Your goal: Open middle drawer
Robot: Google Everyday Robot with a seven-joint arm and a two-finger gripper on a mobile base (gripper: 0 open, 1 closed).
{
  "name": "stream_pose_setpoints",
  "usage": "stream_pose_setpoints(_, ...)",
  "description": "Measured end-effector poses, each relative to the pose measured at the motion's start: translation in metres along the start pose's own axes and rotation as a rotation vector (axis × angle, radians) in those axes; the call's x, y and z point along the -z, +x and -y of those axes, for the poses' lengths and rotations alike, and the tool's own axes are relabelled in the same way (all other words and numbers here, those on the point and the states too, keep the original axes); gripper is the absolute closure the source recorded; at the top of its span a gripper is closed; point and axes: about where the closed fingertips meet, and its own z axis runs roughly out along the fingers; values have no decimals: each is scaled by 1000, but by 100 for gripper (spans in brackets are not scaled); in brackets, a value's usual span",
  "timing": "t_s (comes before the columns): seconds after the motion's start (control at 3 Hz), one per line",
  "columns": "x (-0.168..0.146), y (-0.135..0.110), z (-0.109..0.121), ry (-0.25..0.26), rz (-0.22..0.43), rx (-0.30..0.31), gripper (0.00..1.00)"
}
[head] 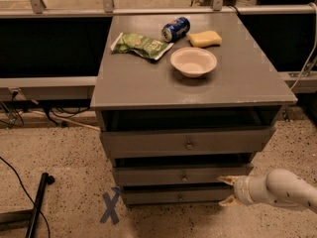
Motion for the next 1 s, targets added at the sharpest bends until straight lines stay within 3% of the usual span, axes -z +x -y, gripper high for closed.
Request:
stream_pose_setpoints(0.33, 14, -7, -3, 23, 8, 7, 22)
stream_pose_setpoints(0.67, 11, -15, 6, 52, 10, 24, 1)
stream_pose_setpoints(1.0, -5, -18, 21, 67, 2, 34, 0)
